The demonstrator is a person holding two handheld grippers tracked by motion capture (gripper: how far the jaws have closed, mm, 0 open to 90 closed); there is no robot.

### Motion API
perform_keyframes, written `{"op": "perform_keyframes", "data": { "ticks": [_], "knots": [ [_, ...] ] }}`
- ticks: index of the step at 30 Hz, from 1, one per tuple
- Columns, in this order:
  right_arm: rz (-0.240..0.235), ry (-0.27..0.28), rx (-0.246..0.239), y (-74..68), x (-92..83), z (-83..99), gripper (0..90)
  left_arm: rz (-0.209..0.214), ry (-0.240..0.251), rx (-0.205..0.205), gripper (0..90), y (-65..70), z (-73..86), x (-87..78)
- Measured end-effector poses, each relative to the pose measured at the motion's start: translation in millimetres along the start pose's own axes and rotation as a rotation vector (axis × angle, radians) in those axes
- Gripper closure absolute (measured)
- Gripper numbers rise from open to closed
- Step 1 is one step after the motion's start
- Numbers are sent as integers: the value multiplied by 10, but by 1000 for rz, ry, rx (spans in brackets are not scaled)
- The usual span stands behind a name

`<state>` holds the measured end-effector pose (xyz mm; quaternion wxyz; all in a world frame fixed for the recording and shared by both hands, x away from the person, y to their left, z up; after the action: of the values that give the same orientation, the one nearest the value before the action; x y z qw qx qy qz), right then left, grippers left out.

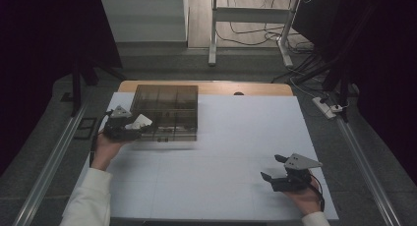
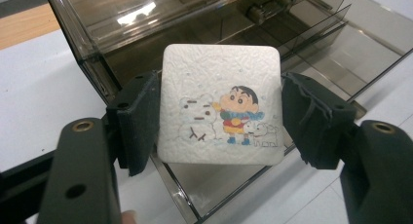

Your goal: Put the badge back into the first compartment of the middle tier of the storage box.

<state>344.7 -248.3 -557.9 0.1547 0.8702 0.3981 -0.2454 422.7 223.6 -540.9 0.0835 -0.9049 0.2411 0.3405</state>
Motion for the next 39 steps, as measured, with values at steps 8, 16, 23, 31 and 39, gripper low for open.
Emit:
{"op": "perform_keyframes", "data": {
  "ticks": [8,16,23,31,39],
  "knots": [
    [-1,4,-4,-2,-3,-6,163,6,-6,3,232,55,-23,-7],
    [-1,5,-4,1,-3,-6,162,20,-8,6,239,83,-29,-9],
    [-3,16,5,-1,-21,-14,163,37,-6,3,247,113,-47,4],
    [-2,26,6,-6,-54,-20,164,71,-3,58,243,292,-81,-64],
    [0,21,-4,-29,-82,-9,164,100,23,75,243,426,0,-261]
  ]
}}
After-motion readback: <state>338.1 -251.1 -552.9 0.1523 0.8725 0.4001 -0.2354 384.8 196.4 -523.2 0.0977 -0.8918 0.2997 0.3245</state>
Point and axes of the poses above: each handheld gripper's, and its own axes: x roughly forward along the jaws, z roughly out of its underside, y roughly to its right, the point moved 9 cm from there along x, roughly forward along the jaws, and after that the axes turned 1 degree about -z, right-handed, at the moved point
